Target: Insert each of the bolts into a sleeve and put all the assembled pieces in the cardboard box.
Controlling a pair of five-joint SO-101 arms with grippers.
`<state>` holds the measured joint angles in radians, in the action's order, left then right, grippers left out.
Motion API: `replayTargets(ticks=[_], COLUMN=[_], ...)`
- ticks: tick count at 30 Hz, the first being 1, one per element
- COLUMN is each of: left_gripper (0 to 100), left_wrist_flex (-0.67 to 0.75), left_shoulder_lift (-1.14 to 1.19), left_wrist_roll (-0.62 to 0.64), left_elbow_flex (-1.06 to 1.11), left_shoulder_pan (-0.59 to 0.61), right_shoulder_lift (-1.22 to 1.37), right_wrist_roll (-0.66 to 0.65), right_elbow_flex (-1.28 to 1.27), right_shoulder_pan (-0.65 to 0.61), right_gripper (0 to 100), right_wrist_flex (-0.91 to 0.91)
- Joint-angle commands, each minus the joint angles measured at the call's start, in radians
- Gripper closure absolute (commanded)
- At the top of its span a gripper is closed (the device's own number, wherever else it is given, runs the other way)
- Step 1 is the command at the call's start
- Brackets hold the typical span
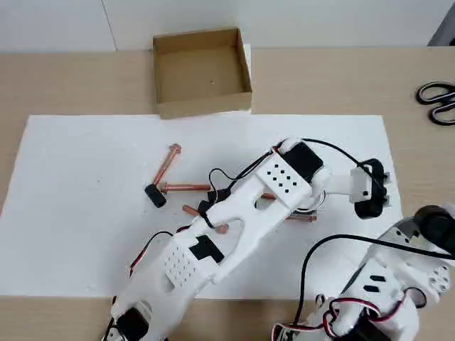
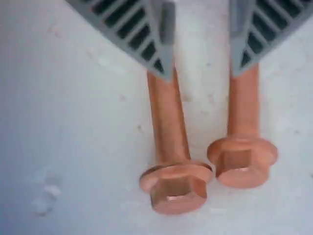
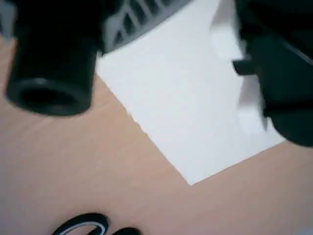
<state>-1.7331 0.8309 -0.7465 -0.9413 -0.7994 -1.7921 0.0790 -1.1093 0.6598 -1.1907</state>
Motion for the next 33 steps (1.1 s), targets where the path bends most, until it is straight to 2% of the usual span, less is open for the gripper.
replayTargets(ticks=[1,11,17,33], left_gripper=[91,91,91,91], left_wrist_flex=[-0.018,-0.018,-0.018,0.038], left_shoulder_lift=[-0.017,0.071,0.135,0.203], left_wrist_roll=[0.005,-0.003,-0.003,-0.003], left_elbow_flex=[-0.045,-0.077,-0.154,-0.147], left_shoulder_pan=[-0.002,0.072,0.074,0.077], right_shoulder_lift=[-0.007,-0.007,-0.007,-0.007], right_wrist_roll=[-0.002,-0.005,-0.005,-0.003], right_elbow_flex=[0.011,0.011,0.011,0.011], right_shoulder_pan=[0.008,0.007,0.007,0.008], right_gripper=[99.4,99.4,99.4,99.4], right_wrist_flex=[-0.004,-0.005,-0.005,-0.005])
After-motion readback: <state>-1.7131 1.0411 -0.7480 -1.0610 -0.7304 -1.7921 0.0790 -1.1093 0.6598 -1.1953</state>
